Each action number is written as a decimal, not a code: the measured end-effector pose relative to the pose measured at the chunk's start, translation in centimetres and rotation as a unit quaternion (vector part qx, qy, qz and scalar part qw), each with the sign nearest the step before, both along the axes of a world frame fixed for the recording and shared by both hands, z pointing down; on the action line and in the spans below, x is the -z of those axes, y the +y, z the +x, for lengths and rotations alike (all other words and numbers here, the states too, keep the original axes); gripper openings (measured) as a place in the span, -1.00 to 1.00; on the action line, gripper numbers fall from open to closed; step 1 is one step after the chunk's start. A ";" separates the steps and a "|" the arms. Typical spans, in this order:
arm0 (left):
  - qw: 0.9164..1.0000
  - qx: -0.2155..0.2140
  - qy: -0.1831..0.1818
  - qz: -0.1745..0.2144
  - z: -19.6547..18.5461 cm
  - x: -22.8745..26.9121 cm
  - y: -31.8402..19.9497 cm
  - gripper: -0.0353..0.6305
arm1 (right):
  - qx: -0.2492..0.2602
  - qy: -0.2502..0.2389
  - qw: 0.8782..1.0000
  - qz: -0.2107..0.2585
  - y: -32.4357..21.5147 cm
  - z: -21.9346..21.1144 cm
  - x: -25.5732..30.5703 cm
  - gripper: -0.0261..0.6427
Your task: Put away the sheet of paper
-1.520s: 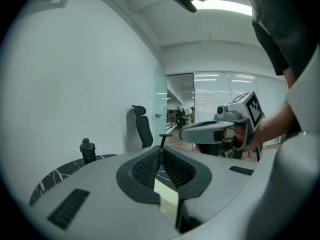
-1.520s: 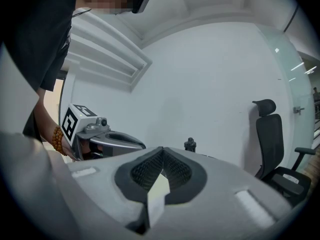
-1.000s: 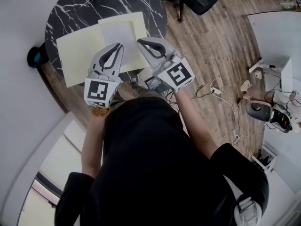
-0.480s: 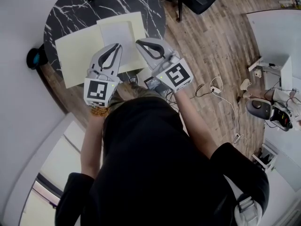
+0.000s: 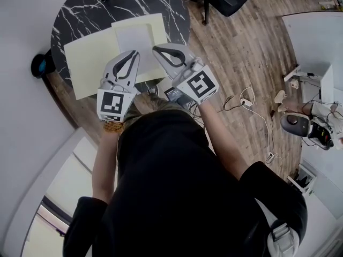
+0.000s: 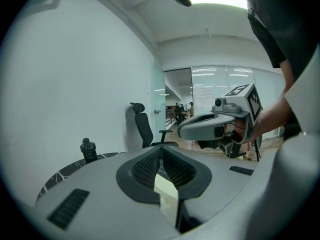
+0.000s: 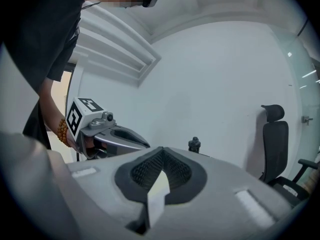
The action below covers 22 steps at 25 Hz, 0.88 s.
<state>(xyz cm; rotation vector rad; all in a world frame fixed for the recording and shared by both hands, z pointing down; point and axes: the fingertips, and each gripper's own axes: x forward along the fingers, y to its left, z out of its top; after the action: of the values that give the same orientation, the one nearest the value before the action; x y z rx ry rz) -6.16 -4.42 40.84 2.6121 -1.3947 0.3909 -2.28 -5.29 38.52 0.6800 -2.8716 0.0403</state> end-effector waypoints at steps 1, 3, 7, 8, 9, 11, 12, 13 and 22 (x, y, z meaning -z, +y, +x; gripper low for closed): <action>1.000 0.000 0.000 0.000 0.0 0.0 -0.1 -0.80 | 0.001 0.000 1.000 -0.001 0.0 -0.1 0.0 -0.93; 1.000 0.000 0.000 0.000 -0.1 0.0 -0.1 -0.80 | 0.002 -0.001 1.000 -0.003 0.1 -0.2 -0.1 -0.93; 1.000 -0.003 -0.007 0.001 0.0 -0.2 0.0 -0.80 | 0.003 0.004 1.000 -0.005 0.2 -0.3 -0.4 -0.93; 1.000 -0.005 -0.009 0.001 0.2 -0.2 0.1 -0.80 | 0.004 0.004 1.000 -0.006 0.2 -0.2 -0.4 -0.93; 1.000 -0.007 -0.010 0.001 0.4 -0.2 0.2 -0.80 | 0.004 0.004 1.000 -0.006 0.2 -0.1 -0.4 -0.93; 1.000 -0.009 -0.010 -0.001 0.6 -0.4 0.4 -0.80 | 0.003 0.004 1.000 -0.007 0.1 -0.1 -0.5 -0.93; 1.000 -0.009 -0.008 -0.002 0.6 -0.5 0.5 -0.80 | 0.003 0.005 1.000 -0.007 0.1 -0.1 -0.5 -0.93; 1.000 -0.009 -0.007 -0.004 0.6 -0.6 0.5 -0.80 | 0.003 0.006 1.000 -0.007 0.0 -0.1 -0.6 -0.93; 1.000 -0.021 -0.019 0.007 0.8 -0.9 0.7 -0.80 | 0.006 0.006 1.000 -0.008 0.0 -0.3 -1.1 -0.93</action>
<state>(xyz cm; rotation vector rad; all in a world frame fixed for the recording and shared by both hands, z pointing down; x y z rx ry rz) -5.32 -3.71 41.73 2.6633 -1.3600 0.4416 -2.59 -5.32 39.59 0.6576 -2.8598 0.0570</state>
